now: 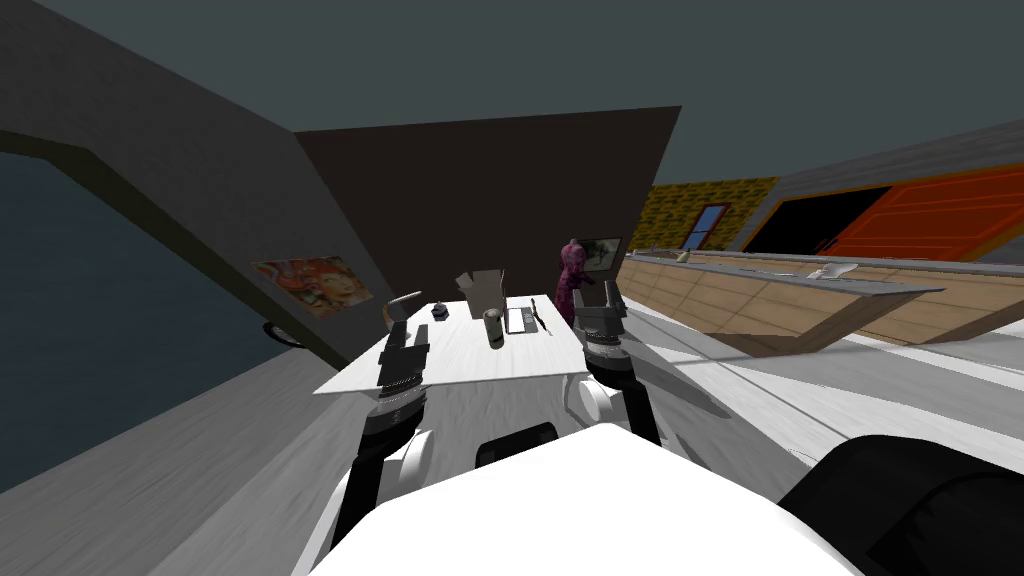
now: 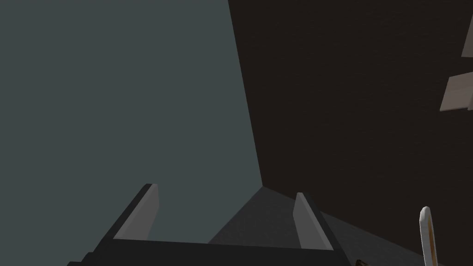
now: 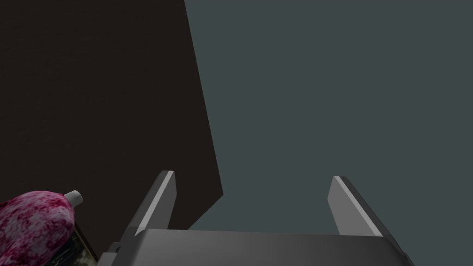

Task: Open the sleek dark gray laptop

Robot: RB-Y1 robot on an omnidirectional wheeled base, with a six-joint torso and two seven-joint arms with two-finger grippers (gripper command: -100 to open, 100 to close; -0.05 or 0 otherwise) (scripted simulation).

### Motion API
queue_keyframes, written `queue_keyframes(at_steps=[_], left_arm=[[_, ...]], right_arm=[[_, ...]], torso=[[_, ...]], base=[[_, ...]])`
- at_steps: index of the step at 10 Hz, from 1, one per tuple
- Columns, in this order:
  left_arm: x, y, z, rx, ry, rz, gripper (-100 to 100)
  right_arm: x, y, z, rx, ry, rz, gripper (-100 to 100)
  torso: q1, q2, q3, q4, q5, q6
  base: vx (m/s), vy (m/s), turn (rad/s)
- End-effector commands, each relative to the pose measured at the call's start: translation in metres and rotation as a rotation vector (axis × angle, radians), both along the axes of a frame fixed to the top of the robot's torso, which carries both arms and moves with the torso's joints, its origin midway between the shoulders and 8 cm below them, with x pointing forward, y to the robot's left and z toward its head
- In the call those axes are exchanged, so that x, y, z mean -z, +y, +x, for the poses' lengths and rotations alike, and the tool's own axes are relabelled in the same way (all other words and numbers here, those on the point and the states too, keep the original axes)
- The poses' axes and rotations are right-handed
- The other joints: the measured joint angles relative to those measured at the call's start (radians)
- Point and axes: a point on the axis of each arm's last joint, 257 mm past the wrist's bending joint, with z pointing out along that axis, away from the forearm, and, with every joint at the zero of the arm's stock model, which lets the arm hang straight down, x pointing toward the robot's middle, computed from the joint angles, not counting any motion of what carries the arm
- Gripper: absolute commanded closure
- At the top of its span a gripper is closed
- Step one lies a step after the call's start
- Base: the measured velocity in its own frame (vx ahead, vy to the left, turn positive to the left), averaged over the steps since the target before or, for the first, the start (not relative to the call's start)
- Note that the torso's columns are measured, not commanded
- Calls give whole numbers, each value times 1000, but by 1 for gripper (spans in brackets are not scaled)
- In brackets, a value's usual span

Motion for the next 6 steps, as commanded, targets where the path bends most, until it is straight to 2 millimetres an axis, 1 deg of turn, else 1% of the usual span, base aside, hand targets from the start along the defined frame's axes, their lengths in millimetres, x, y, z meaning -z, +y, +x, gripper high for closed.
queue_keyframes(at_steps=[1,3,6], left_arm=[[0,0,0,0,0,0,0],[0,0,0,0,0,0,0],[0,0,0,0,0,0,0]], right_arm=[[0,0,0,0,0,0,0],[0,0,0,0,0,0,0],[0,0,0,0,0,0,0]], torso=[[0,40,-82,41,0,0],[0,175,-351,176,0,0],[0,396,-792,396,0,0]], base=[[0,0,0],[0,0,0],[0,0,0]])
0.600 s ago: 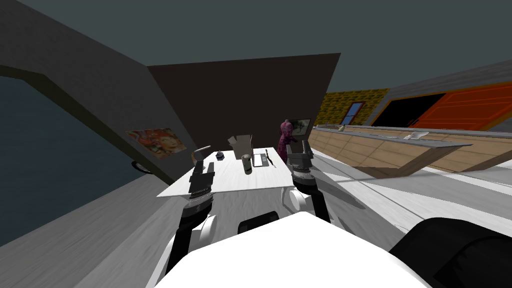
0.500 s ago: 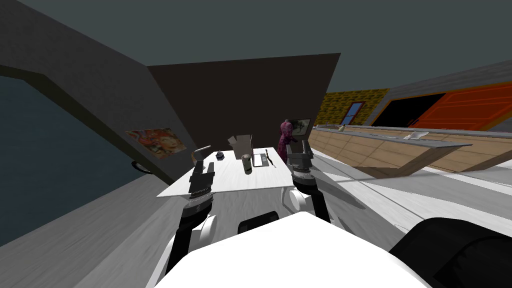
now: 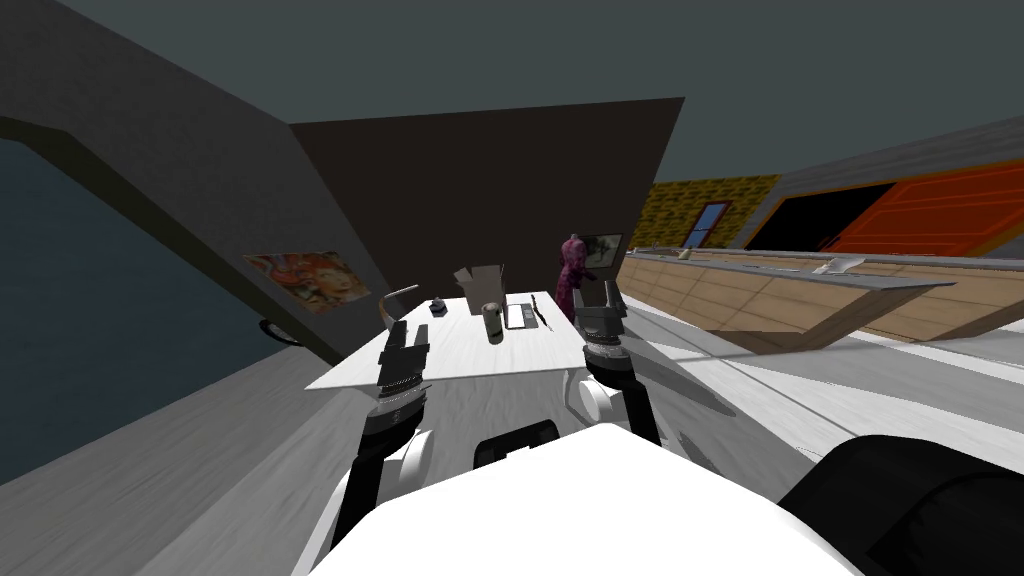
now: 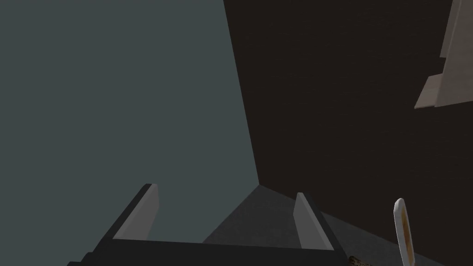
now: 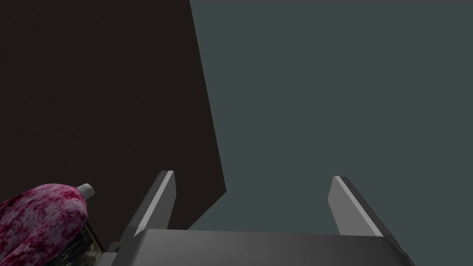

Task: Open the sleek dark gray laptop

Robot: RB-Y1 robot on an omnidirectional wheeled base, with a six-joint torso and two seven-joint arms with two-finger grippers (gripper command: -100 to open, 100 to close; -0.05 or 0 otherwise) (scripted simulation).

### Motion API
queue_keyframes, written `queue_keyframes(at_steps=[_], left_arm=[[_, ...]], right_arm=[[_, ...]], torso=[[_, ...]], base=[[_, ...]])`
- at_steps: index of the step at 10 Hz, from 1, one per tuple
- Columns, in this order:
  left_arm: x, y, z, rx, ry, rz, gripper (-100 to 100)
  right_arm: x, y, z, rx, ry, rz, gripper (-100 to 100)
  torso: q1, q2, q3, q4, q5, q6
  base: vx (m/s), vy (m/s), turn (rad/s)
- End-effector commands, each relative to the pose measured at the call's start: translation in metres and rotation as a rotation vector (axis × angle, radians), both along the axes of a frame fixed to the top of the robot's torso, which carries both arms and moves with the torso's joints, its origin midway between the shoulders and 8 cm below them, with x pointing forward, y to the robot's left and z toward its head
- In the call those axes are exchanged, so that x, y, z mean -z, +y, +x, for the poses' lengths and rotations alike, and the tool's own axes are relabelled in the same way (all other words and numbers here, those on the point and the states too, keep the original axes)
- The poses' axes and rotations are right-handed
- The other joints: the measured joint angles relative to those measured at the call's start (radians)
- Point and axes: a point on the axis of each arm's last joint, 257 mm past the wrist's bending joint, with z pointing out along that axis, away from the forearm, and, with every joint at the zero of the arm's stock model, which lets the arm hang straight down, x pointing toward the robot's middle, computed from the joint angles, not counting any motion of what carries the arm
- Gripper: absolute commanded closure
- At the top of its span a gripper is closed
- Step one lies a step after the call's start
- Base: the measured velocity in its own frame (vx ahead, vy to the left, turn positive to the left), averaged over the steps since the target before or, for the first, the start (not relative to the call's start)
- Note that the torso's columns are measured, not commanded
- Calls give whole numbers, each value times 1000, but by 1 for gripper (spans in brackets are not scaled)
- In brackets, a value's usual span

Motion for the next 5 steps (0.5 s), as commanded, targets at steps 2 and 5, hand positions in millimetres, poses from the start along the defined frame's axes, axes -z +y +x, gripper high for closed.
queue_keyframes(at_steps=[2,5], left_arm=[[0,0,0,0,0,0,0],[0,0,0,0,0,0,0]], right_arm=[[0,0,0,0,0,0,0],[8,7,9,-11,47,-76,-100]], torso=[[0,148,-295,148,0,0],[0,329,-659,328,0,0]], base=[[0,0,0],[0,10,50]])
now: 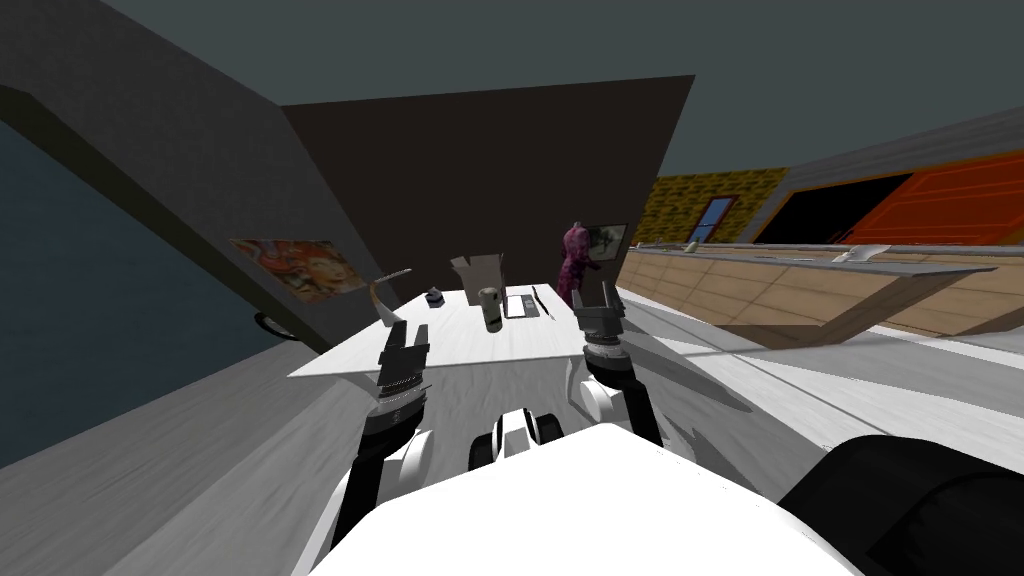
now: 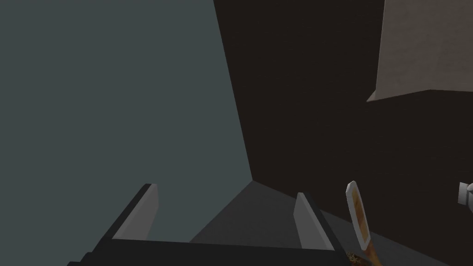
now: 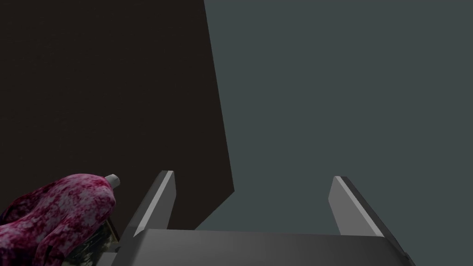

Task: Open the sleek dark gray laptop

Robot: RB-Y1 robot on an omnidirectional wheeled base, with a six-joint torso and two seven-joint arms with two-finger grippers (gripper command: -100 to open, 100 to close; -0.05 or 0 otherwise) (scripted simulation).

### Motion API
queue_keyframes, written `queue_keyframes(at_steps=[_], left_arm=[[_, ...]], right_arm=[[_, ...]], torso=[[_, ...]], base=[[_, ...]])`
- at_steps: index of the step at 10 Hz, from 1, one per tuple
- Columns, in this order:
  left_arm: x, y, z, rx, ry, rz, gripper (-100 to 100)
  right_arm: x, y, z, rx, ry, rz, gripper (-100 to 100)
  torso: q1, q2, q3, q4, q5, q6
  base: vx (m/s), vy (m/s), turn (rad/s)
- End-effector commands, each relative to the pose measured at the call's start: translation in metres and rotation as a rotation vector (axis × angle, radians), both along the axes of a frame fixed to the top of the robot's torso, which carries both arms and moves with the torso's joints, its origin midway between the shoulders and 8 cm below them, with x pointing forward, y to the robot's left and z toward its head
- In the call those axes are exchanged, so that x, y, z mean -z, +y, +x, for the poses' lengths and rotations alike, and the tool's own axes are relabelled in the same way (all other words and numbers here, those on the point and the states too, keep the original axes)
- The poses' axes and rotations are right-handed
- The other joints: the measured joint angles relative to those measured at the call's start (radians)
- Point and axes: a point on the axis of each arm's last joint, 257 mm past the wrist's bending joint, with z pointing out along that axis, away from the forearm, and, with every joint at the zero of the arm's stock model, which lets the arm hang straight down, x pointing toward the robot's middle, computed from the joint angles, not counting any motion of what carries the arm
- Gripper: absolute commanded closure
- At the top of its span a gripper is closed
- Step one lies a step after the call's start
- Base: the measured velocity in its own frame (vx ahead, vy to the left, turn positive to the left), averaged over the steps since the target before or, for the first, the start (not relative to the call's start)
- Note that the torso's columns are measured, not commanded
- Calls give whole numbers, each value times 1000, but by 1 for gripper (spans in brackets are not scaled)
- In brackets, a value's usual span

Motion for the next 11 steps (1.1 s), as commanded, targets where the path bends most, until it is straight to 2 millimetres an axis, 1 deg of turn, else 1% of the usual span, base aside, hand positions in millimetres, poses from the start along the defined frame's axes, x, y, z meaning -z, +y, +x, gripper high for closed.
queue_keyframes(at_steps=[1,3,5,7,8,9,10,11], left_arm=[[0,0,0,0,0,0,0],[0,0,0,0,0,0,0],[0,0,0,0,0,0,0],[0,0,0,0,0,0,0],[0,0,0,0,0,0,0],[0,0,0,0,0,0,0],[0,0,0,0,0,0,0],[0,0,0,0,0,0,0]], right_arm=[[12,6,12,-5,63,-88,-100],[27,7,26,10,131,-162,-100],[46,4,42,41,215,-239,-100],[66,-3,56,85,297,-322,-100],[68,-4,58,87,310,-320,-100],[79,-10,66,114,353,-364,-100],[80,-10,67,115,361,-363,-100],[92,-18,74,146,408,-407,-100]], torso=[[1,9,-20,10,0,0],[0,13,-25,14,0,0],[0,13,-25,14,0,0],[0,12,-25,14,0,0],[0,12,-25,14,0,0],[-1,13,-25,14,0,1],[-1,13,-25,14,0,0],[-1,13,-25,14,0,0]], base=[[-3,28,110],[-8,39,121],[-13,47,213],[-6,55,231],[1,39,60],[1,39,136],[-2,30,97],[-7,38,175]])
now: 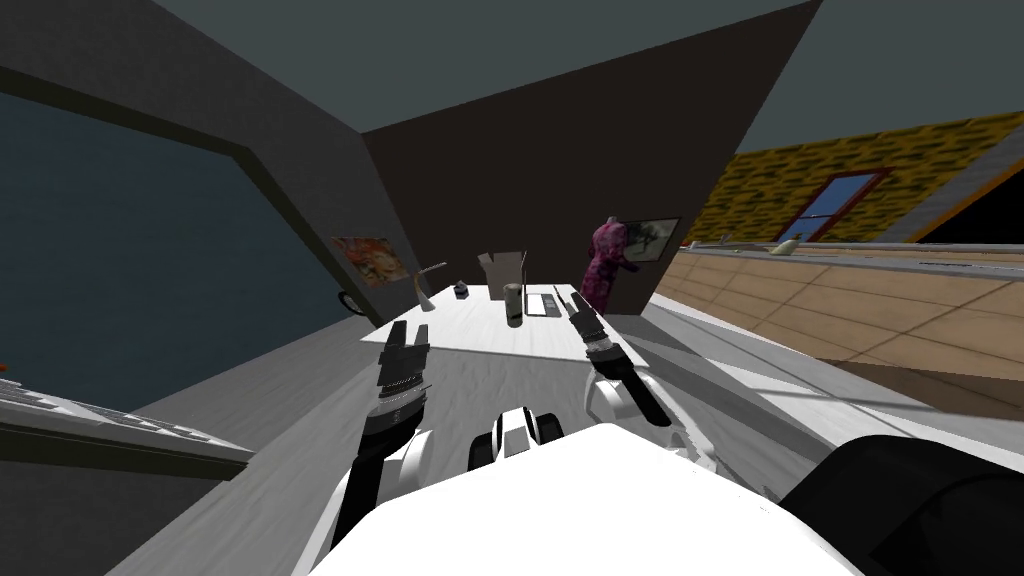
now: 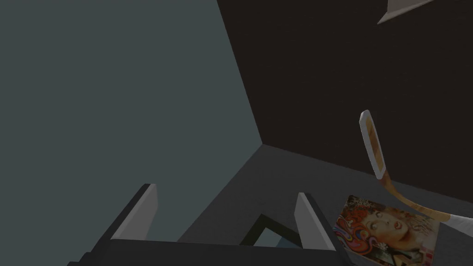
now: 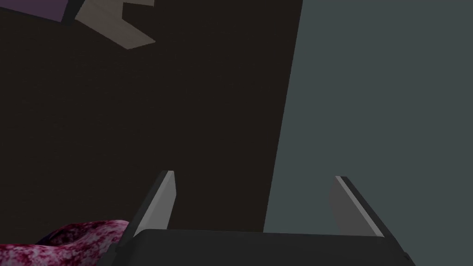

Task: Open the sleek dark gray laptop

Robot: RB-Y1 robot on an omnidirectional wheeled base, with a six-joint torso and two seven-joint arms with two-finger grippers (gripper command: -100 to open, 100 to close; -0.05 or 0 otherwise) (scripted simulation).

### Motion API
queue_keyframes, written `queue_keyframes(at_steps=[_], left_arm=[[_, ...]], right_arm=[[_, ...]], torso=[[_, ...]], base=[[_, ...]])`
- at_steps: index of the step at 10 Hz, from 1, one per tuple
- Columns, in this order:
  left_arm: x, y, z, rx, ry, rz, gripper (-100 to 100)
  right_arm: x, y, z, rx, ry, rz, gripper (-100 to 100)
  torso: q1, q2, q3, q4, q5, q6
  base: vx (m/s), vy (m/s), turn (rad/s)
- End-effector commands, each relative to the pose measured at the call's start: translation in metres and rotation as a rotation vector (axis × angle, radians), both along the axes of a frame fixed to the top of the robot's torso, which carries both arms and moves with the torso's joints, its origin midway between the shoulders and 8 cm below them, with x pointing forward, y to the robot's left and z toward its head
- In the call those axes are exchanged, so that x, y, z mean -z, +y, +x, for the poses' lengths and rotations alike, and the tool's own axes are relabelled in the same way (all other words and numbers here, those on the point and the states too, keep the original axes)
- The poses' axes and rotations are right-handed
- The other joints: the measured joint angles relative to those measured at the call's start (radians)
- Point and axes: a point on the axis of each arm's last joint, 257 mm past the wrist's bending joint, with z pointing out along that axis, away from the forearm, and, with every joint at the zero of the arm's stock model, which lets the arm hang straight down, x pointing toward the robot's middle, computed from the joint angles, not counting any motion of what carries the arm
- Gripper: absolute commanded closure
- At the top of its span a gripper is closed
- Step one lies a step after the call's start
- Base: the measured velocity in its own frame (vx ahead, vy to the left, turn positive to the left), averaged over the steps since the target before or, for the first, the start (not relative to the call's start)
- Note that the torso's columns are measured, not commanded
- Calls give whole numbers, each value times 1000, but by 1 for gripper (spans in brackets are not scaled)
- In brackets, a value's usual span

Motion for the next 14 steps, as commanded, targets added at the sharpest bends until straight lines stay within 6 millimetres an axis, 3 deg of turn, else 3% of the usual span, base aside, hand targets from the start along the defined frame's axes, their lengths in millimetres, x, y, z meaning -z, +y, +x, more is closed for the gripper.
queue_keyframes(at_steps=[1,8,10,11,13,14], left_arm=[[0,0,0,0,0,0,0],[0,0,0,0,0,0,0],[0,0,0,0,0,0,0],[0,0,0,0,0,0,0],[0,0,0,0,0,0,0],[0,0,0,0,0,0,0]], right_arm=[[15,-9,11,38,60,-53,-100],[69,-55,37,195,265,-249,-100],[92,-85,44,277,351,-354,-100],[96,-88,45,286,370,-351,-100],[119,-125,48,379,465,-457,-100],[120,-126,48,383,474,-456,-100]], torso=[[1,0,0,0,0,-1],[0,0,0,0,0,0],[1,0,0,0,0,-1],[2,0,0,0,1,-1],[0,-1,-1,0,0,0],[2,-1,-1,0,0,0]], base=[[-3,29,109],[3,47,162],[7,64,244],[20,66,92],[38,76,203],[32,78,92]])
